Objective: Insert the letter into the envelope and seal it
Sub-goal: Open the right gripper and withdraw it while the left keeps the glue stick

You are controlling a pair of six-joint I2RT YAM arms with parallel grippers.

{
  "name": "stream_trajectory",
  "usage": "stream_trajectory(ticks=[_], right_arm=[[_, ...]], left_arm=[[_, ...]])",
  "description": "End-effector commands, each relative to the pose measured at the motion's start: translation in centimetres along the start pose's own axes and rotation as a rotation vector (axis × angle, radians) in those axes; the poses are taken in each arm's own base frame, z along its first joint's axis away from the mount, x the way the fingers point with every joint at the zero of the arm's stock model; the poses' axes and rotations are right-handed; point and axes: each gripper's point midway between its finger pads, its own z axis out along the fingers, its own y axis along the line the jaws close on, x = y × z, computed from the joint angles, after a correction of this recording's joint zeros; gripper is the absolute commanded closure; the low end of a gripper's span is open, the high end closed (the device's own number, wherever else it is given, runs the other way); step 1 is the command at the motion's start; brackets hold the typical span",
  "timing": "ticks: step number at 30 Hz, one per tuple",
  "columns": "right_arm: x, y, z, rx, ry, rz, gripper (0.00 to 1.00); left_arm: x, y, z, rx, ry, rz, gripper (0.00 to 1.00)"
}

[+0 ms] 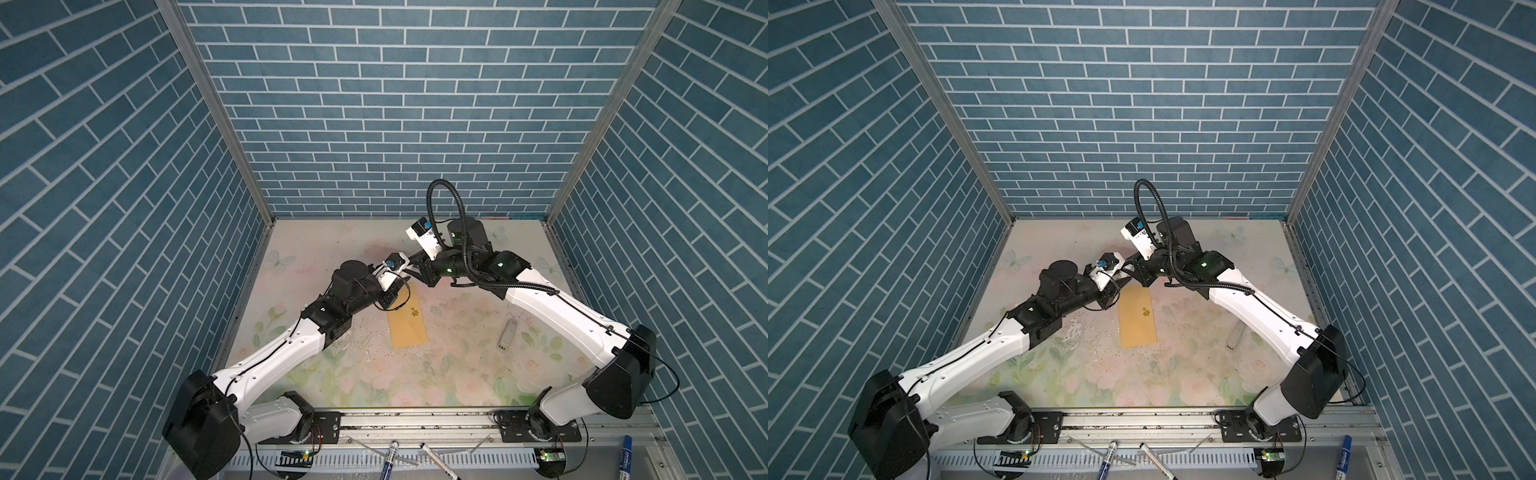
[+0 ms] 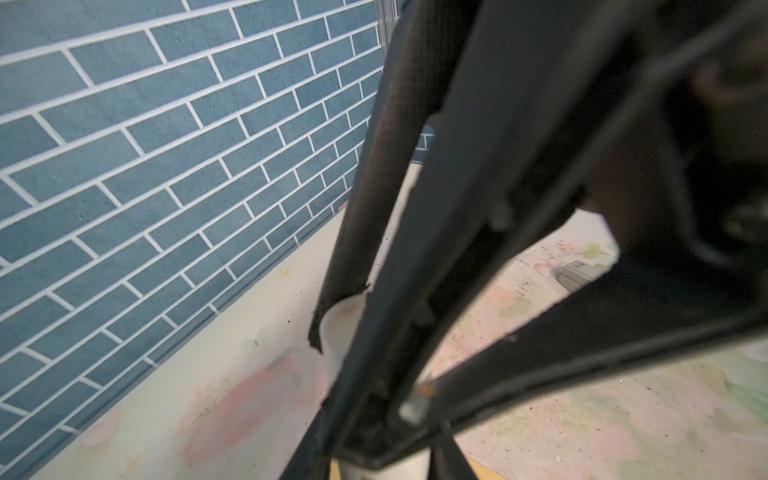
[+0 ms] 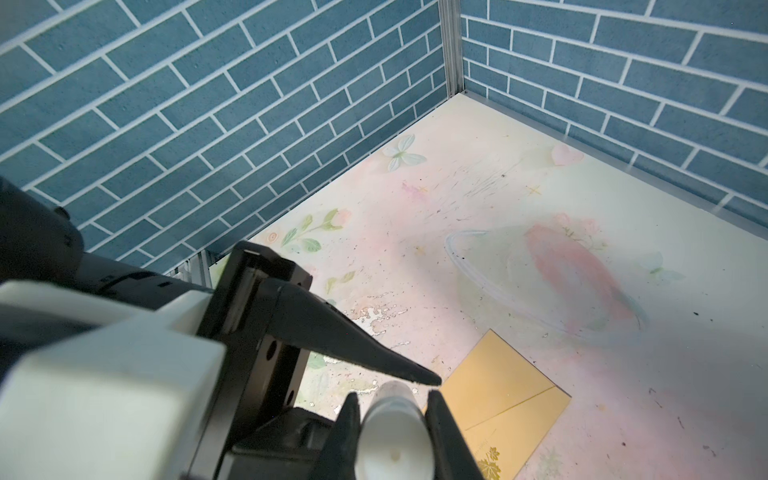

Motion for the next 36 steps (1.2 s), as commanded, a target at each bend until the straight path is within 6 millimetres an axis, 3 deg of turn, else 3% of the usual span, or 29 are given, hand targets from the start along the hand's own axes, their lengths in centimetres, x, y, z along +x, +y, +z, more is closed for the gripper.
stream_trajectory(ticks=[1, 6, 9, 11, 13, 18, 27, 31, 36], right_arm=[[-2.3, 1.3, -1.5, -0.039, -0.060, -0.007, 0.98], [-2.6, 1.4, -1.6, -0.047, -0.060, -0.004, 0.93], [-3.0, 1.1, -2.2, -0.029, -0.073, 0.000, 0.79], [-3.4, 0.8, -3.0, -0.005, -0.092, 0.002, 0.65], [-3.7, -0.3, -4.5, 0.052, -0.114, 0.011, 0.58], [-2.7, -4.6, -9.0, 0.262, -0.127, 0.073, 0.48], [3.9, -14.0, -14.3, 0.644, 0.042, 0.301, 0.41], [6.1, -17.8, -14.8, 0.704, 0.114, 0.405, 0.37], [8.4, -21.9, -13.2, 0.716, 0.197, 0.481, 0.31]], left_arm=[[-0.2, 0.0, -0.2, -0.008, -0.023, 0.009, 0.70], [0.1, 0.0, 0.0, -0.007, -0.020, 0.008, 0.87], [0.0, -0.1, 0.0, -0.005, -0.022, 0.008, 1.00], [-0.1, -0.1, -0.1, -0.005, -0.027, 0.008, 1.00], [-0.2, -0.1, -0.2, -0.007, -0.033, 0.009, 1.00], [-0.5, -0.1, -0.7, -0.011, -0.046, 0.010, 1.00], [-1.1, -0.2, -1.2, -0.011, -0.076, -0.006, 1.00], [-1.0, -0.3, -1.3, -0.010, -0.081, -0.010, 1.00], [-0.9, -0.3, -1.2, -0.007, -0.080, -0.015, 1.00]])
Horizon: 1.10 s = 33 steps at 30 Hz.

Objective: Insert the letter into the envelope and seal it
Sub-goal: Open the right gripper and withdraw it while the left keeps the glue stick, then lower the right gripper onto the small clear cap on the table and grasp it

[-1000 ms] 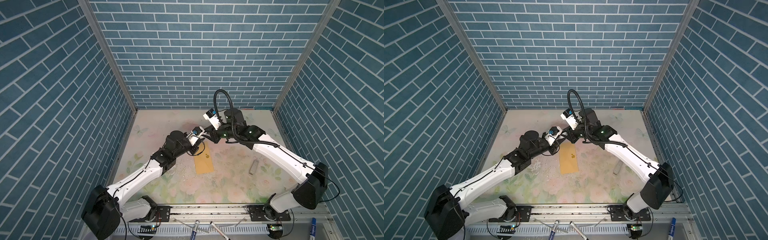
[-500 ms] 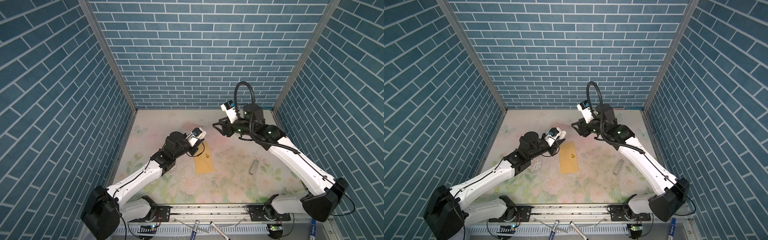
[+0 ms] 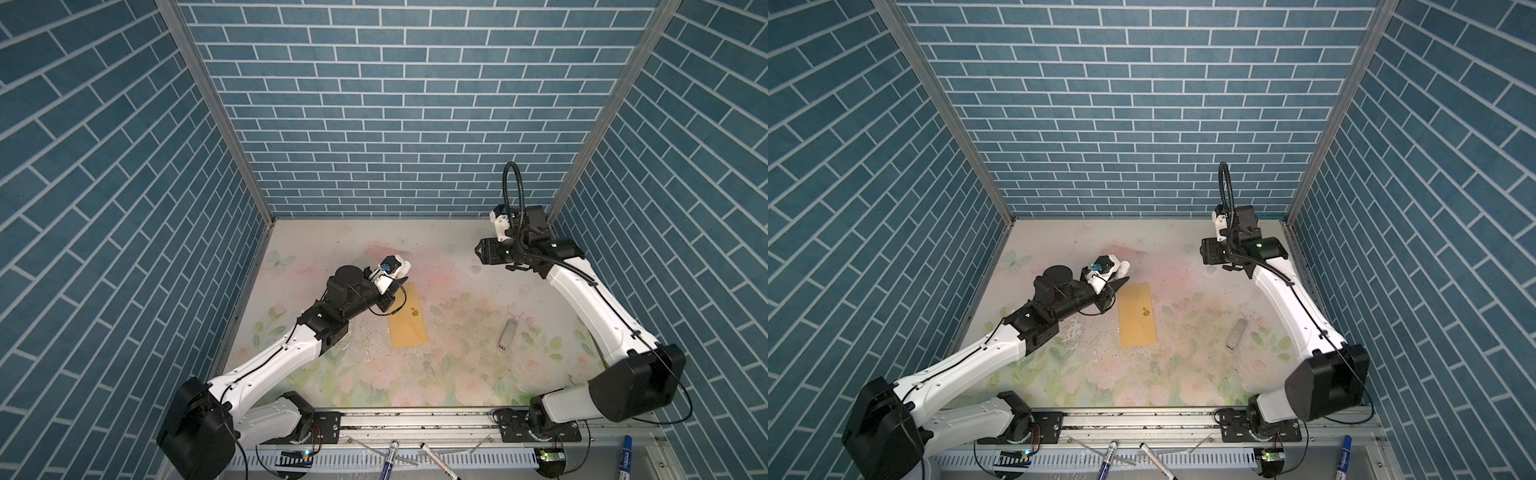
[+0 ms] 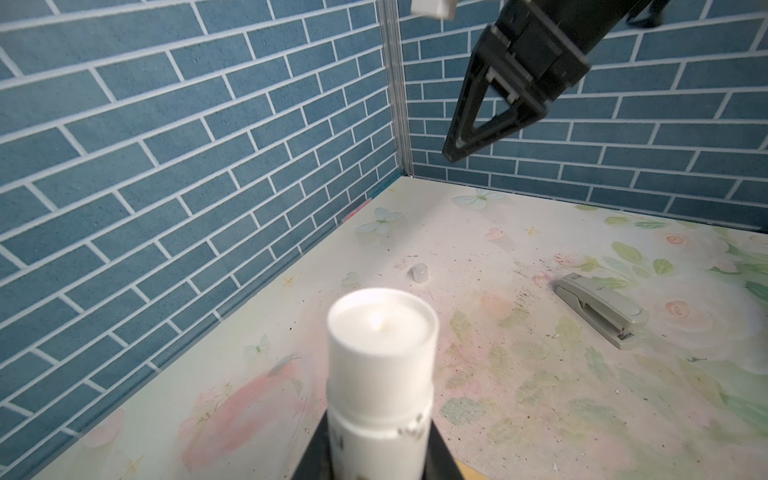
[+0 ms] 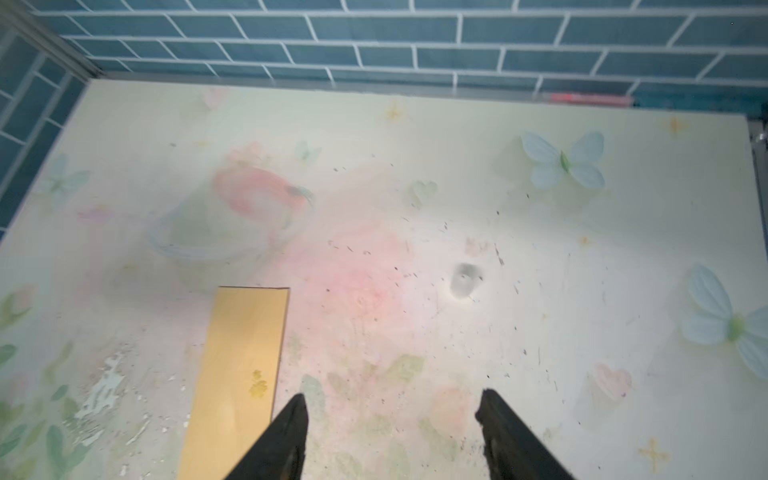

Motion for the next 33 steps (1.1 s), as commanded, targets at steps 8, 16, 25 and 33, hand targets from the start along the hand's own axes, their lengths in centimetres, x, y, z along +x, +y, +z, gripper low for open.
stream_trajectory(ticks=[8, 16, 25, 33], right_arm=[[0.1, -3.1, 6.7, 0.040, 0.162, 0.055, 0.30], [1.3, -4.8, 11.6, 0.087, 0.277, 0.026, 0.35], [3.4, -6.6, 14.6, 0.133, 0.371, 0.009, 0.46], [4.9, -7.2, 16.4, 0.135, 0.415, 0.008, 0.51]], left_arm=[[-0.4, -0.3, -0.3, 0.008, -0.028, -0.011, 1.00], [-0.4, -0.3, -0.5, 0.006, -0.029, -0.015, 1.00], [-0.3, -0.3, -0.4, 0.007, -0.029, -0.021, 1.00], [-0.3, -0.3, -0.2, 0.010, -0.025, -0.024, 1.00]])
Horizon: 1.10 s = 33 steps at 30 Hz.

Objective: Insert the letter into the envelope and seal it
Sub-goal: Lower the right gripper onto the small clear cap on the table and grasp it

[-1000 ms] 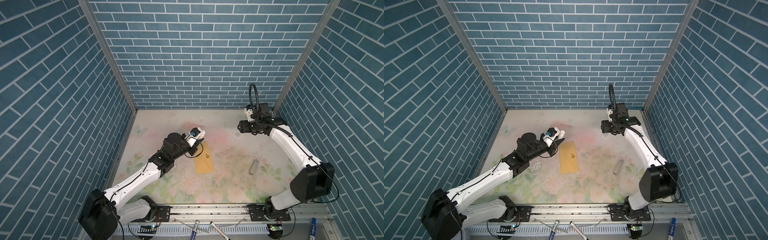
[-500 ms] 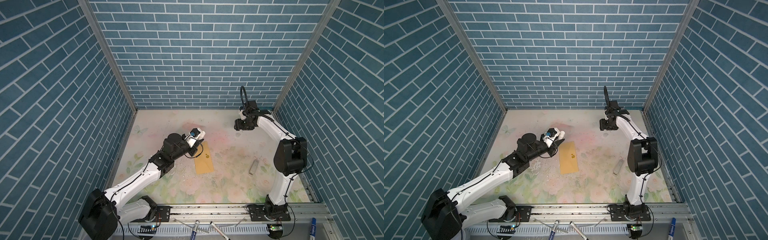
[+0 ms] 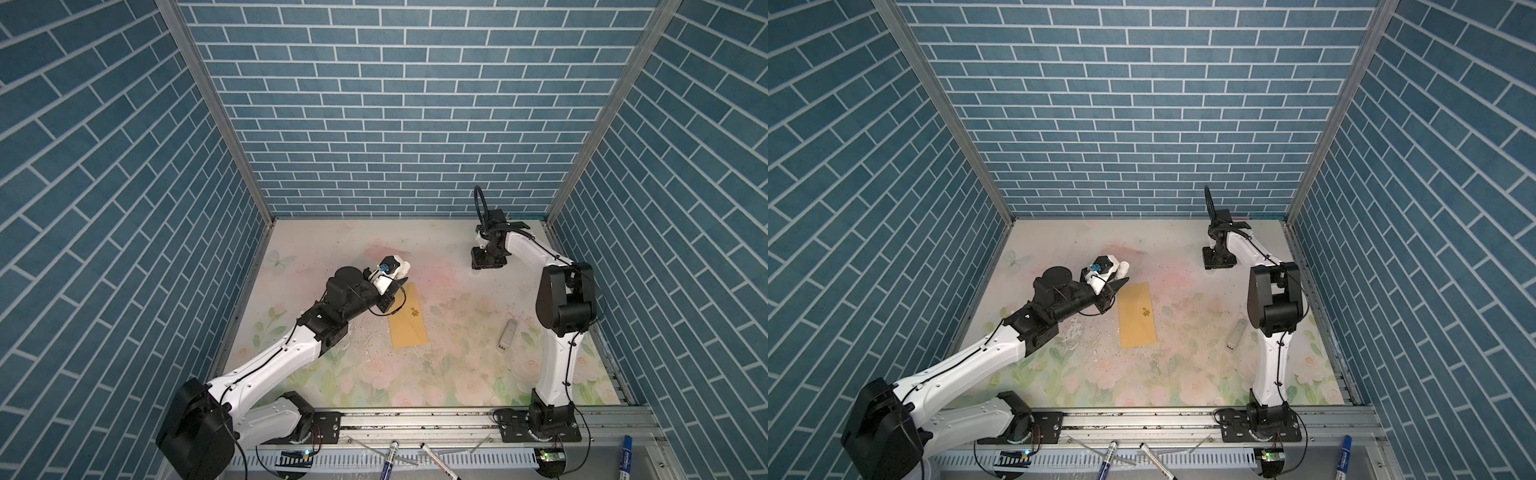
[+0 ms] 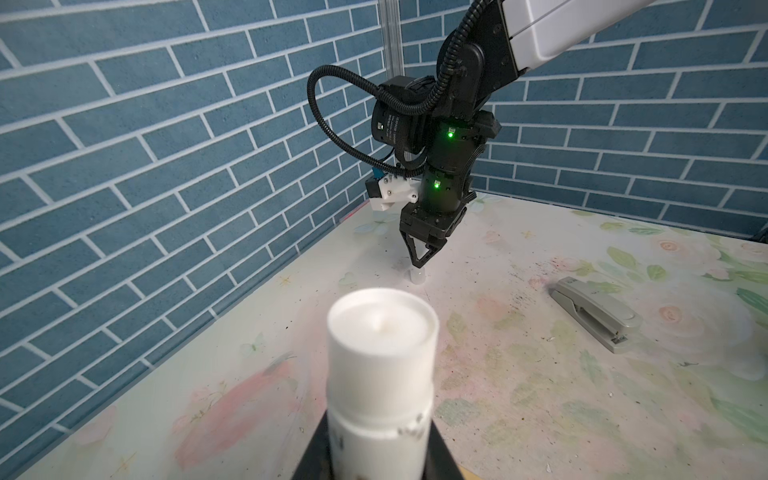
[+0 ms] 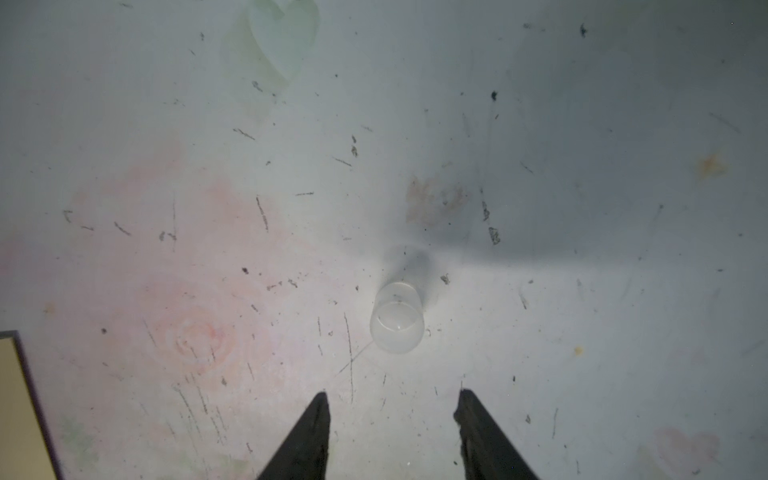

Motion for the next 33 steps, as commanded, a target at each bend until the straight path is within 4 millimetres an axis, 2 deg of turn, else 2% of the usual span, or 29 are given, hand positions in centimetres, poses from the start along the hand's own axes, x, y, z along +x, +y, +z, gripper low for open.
stream_trajectory(ticks=[1, 14, 20, 21, 22, 33], right_arm=[[-0.6, -0.4, 0.0, 0.013, 0.002, -0.023, 0.52], [-1.0, -0.3, 1.8, 0.007, 0.015, -0.024, 0.60], [-1.4, -0.3, 1.6, 0.010, 0.005, -0.025, 0.64], [-0.8, -0.4, 2.8, 0.011, 0.034, -0.023, 0.65], [-0.8, -0.4, 3.0, 0.011, 0.036, -0.022, 0.65], [-0.6, -0.4, 3.6, 0.011, 0.050, -0.022, 0.71]], left_arm=[[-0.3, -0.2, 0.0, 0.008, -0.021, -0.004, 1.00], [-0.2, -0.2, 0.0, 0.007, -0.015, -0.010, 1.00], [-0.2, -0.2, 0.0, 0.007, -0.014, -0.011, 1.00], [-0.2, -0.2, 0.0, 0.007, -0.014, -0.012, 1.00], [-0.2, -0.2, 0.0, 0.007, -0.017, -0.011, 1.00], [-0.2, -0.2, -0.1, 0.009, -0.016, -0.016, 1.00]])
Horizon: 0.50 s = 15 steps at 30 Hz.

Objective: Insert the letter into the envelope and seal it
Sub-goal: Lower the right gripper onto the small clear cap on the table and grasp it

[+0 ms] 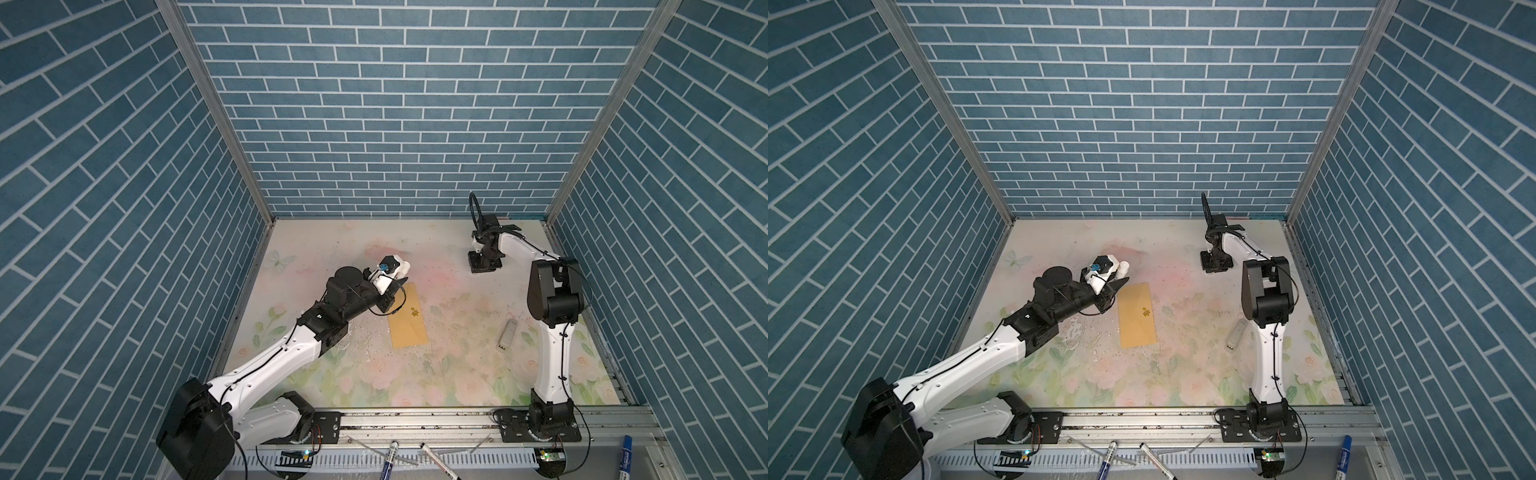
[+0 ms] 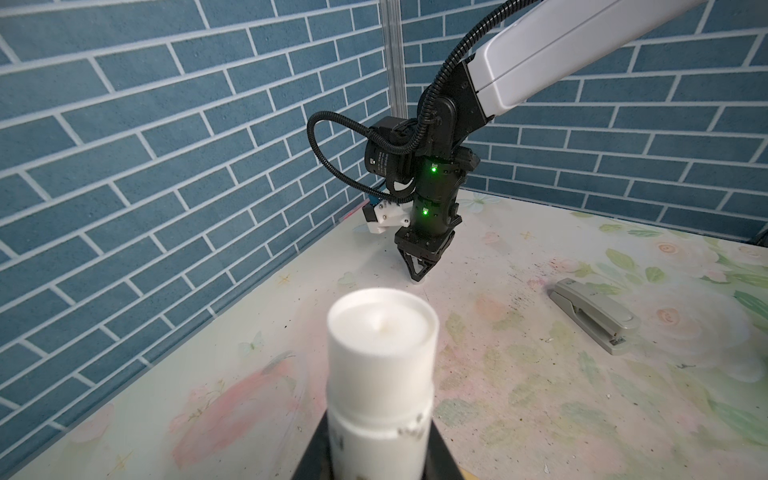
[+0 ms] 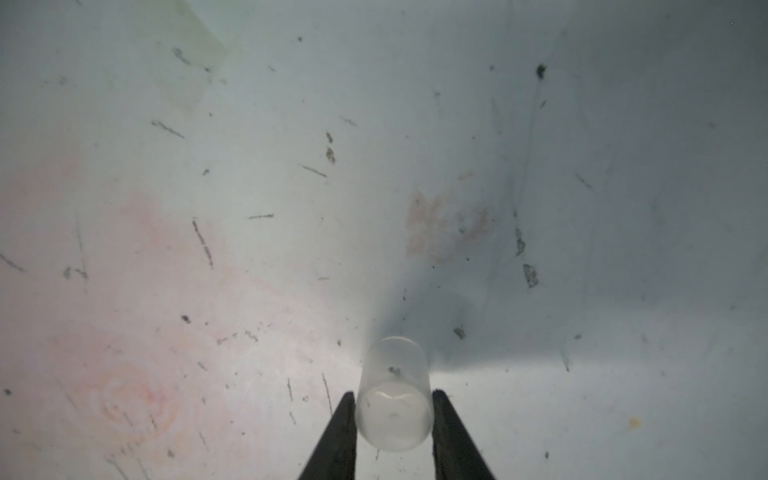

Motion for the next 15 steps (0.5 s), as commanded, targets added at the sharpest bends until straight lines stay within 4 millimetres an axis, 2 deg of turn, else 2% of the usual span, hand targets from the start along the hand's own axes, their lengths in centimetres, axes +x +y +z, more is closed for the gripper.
stream_trajectory(ticks=[1, 10, 15], right_arm=[[-0.5, -0.3, -0.1, 0.008, 0.001, -0.021, 0.71], [-0.5, -0.4, -0.2, 0.013, 0.003, -0.024, 0.76], [-0.6, -0.1, -1.4, 0.000, -0.014, -0.026, 0.79]], left_arm=[[-0.3, -0.2, -0.1, 0.007, -0.020, -0.007, 1.00], [-0.4, -0.3, -0.1, 0.010, -0.021, -0.010, 1.00], [-0.3, -0.3, -0.1, 0.014, -0.019, -0.012, 1.00]])
